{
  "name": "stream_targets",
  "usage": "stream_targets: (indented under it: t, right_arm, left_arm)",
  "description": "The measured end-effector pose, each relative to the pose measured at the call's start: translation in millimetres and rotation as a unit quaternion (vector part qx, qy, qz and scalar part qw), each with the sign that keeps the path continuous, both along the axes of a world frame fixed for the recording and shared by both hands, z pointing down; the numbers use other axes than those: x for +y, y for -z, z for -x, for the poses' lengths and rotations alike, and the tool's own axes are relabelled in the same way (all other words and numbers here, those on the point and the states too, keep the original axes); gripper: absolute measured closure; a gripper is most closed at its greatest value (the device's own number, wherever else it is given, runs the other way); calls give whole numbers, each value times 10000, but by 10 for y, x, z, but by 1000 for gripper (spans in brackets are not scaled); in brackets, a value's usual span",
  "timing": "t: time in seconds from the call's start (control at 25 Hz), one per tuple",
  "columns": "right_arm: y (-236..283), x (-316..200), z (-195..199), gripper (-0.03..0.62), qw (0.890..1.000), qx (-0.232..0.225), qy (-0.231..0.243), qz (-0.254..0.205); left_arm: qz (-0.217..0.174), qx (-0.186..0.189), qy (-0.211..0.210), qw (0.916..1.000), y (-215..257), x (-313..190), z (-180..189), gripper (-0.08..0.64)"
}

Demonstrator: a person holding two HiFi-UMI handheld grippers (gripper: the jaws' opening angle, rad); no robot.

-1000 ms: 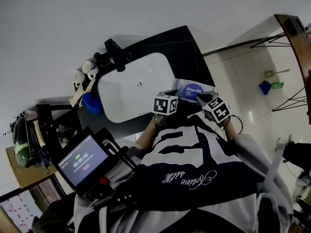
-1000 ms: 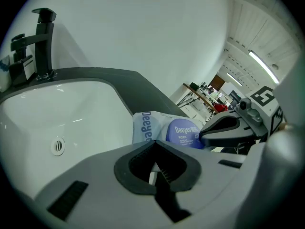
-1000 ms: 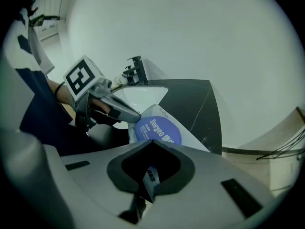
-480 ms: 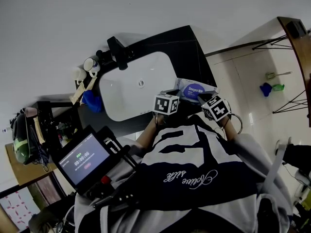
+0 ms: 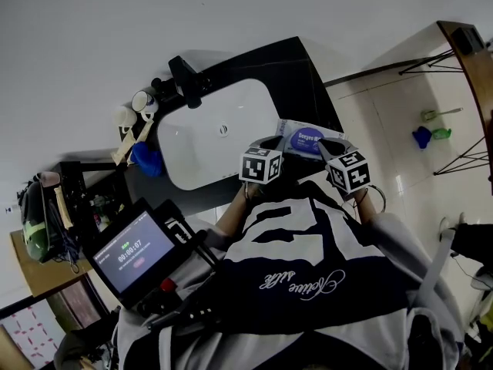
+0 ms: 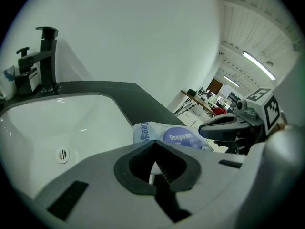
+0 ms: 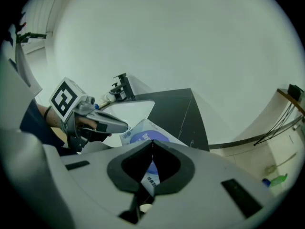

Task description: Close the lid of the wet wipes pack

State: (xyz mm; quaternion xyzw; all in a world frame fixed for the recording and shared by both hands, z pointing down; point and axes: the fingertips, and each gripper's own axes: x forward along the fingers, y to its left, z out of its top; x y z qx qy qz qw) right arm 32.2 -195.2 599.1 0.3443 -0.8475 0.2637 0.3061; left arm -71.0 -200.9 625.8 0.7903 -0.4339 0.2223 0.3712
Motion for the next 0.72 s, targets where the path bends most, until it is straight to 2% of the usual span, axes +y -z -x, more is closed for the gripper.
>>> stream_targets:
  t: [0.16, 0.36, 0.56, 0.72]
  right_arm:
    - [116, -35, -28, 595, 9991, -308, -283, 9]
    - [133, -29, 1, 595, 9985, -400, -369, 25]
    - [288, 431, -276, 595, 9956, -693, -571, -252]
    - [386, 679, -385, 595, 9926, -927, -728, -296]
  left_arm:
    - [-233, 83, 216, 9995, 143, -20, 67, 561]
    - [-426, 120, 586, 9973, 236, -48, 262, 561]
    - [-742, 57, 850, 9936, 400, 415, 169, 561]
    - [-753, 58, 1119, 9908, 430, 741, 211, 561]
